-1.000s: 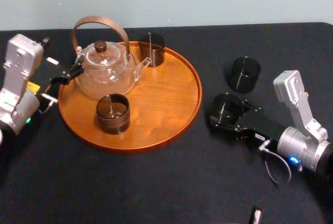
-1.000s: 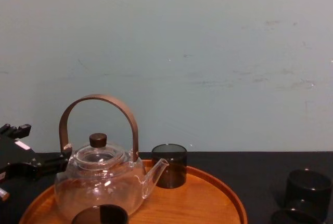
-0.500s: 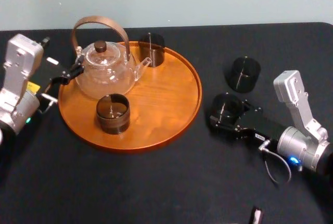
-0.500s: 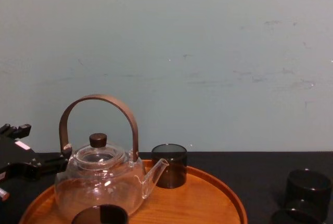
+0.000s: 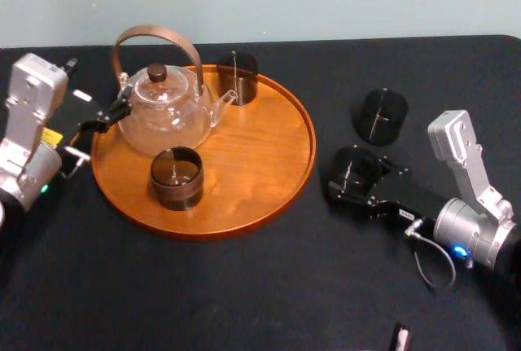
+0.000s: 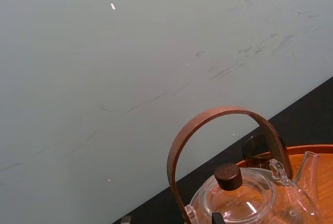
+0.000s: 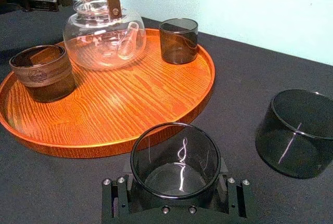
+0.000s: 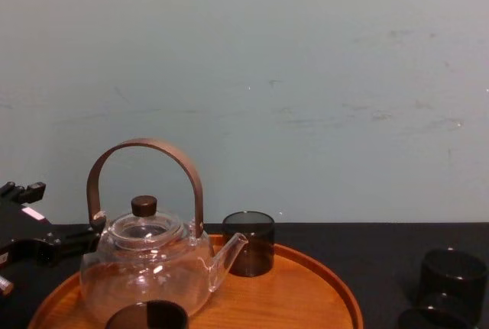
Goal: Pick up the glass from the table and place it on the tray.
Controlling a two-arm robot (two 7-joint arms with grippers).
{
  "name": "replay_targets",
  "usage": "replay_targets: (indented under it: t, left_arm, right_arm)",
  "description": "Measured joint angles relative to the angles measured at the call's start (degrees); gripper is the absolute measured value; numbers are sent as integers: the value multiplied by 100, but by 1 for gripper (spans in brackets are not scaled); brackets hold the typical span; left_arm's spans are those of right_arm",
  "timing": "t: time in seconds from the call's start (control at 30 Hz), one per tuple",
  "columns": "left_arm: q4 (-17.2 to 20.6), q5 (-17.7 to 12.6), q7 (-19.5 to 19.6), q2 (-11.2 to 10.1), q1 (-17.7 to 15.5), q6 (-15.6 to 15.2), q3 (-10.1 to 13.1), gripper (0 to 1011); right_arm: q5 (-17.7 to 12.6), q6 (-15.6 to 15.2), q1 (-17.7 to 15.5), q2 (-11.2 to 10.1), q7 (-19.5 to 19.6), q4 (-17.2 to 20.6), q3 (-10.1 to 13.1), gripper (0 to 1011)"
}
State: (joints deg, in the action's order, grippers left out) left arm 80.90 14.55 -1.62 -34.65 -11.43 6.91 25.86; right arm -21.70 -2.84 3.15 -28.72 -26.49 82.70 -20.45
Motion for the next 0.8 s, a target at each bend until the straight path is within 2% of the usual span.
replay_targets:
  t: [0.2, 0.47, 0.8]
  left_arm:
    - [0, 0, 0, 0, 0, 0, 0, 1001]
    - [0, 0, 0, 0, 0, 0, 0, 1001]
    - [0, 0, 0, 0, 0, 0, 0, 1001]
  right_arm:
    - [-8, 4, 3, 2, -16, -10, 0, 907]
    - [-157, 53, 40, -29, -246, -59, -5, 908]
    - [-229, 11, -21, -168, -260, 265, -14, 907]
